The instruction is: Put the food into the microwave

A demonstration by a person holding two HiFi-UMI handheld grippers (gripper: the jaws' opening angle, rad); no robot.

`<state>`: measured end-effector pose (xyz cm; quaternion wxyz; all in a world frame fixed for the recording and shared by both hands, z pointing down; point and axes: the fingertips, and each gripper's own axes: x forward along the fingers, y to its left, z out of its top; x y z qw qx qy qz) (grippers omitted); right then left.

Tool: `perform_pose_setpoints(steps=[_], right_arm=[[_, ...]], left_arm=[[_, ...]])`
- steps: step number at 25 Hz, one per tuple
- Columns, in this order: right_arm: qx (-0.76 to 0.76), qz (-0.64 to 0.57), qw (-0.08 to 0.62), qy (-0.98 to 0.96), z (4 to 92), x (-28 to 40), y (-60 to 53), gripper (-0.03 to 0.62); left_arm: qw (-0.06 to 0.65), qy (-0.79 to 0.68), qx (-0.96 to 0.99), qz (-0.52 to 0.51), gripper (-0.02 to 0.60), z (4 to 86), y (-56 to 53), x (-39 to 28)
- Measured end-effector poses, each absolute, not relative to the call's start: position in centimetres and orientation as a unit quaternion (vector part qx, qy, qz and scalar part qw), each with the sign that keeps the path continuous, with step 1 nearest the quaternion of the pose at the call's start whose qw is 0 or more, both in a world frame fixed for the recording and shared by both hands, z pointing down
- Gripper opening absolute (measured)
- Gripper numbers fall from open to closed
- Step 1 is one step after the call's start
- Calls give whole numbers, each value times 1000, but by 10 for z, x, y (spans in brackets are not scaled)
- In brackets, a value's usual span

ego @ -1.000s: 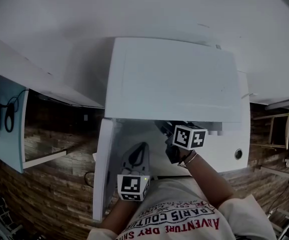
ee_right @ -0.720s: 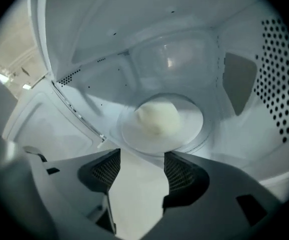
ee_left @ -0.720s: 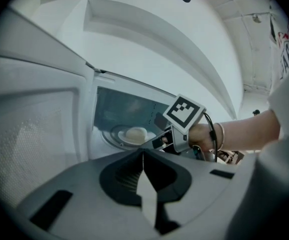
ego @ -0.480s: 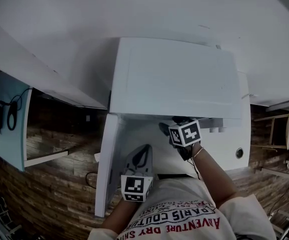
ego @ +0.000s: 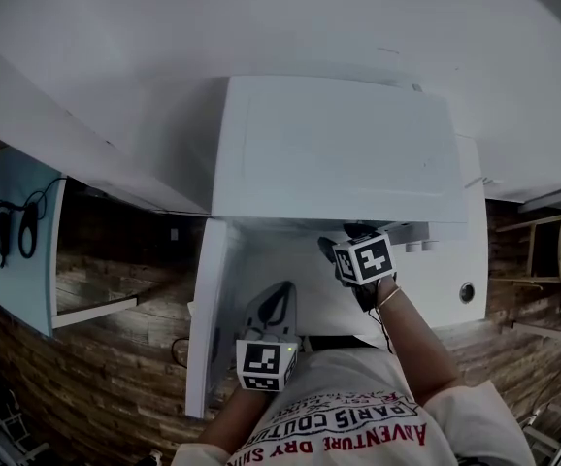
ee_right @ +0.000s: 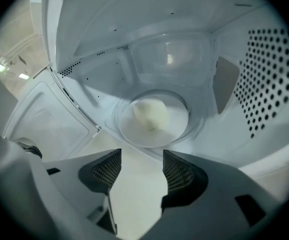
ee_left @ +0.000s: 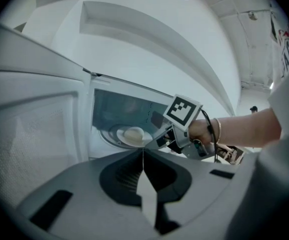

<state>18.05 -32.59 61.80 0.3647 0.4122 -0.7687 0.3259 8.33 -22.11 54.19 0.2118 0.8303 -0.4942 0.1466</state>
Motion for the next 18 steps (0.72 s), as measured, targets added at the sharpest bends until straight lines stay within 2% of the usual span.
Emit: perform_pose_setpoints(steps=[1, 3, 10, 18], right_arm=[[424, 336, 346, -766, 615, 183, -323, 245], [460, 353, 308, -754, 610, 193, -315, 24], [495, 318, 252, -769, 576, 198, -283, 12], [494, 221, 144, -829, 478, 183, -275, 11]], left_arm=[[207, -496, 831, 144, 8, 540, -222, 84], [195, -496, 834, 141, 8, 536, -225, 86], [155, -493, 845, 135, 8, 513, -238, 95], [111, -495, 857, 92, 8, 451, -256, 100]])
